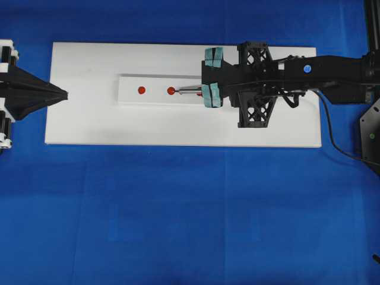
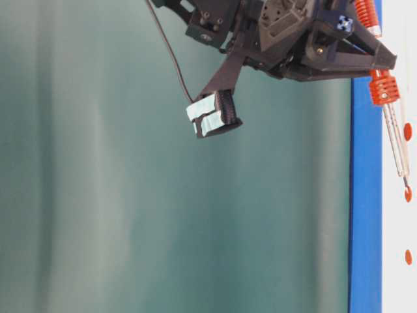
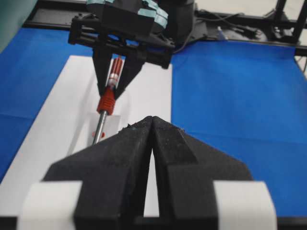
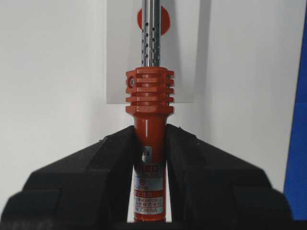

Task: Touch the tip of the soldering iron to the mark.
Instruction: 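Raise the iron and move it right above the rightmost dot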

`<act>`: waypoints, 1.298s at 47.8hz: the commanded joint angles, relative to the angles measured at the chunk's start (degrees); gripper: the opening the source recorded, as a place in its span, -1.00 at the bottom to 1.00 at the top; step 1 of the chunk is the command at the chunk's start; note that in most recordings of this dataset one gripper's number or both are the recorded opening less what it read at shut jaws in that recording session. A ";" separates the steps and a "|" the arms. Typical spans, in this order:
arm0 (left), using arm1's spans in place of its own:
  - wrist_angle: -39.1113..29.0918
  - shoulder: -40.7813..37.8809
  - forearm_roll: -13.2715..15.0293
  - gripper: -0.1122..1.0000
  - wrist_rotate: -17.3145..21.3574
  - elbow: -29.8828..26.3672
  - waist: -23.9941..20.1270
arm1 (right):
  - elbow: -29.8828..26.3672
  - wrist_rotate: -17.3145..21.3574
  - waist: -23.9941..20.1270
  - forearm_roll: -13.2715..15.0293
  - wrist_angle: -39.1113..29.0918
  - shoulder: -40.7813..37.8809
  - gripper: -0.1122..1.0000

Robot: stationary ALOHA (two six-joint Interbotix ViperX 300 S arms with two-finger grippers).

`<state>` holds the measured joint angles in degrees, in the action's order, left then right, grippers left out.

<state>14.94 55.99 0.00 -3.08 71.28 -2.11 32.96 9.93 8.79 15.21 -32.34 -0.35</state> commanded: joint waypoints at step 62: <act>-0.44 -0.18 -0.09 -0.80 0.09 -0.53 -0.18 | -2.64 -0.35 -0.35 1.41 -11.51 16.70 -0.68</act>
<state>14.59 55.99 0.00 -3.08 71.28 -2.11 29.97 9.49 8.53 16.52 -44.12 13.62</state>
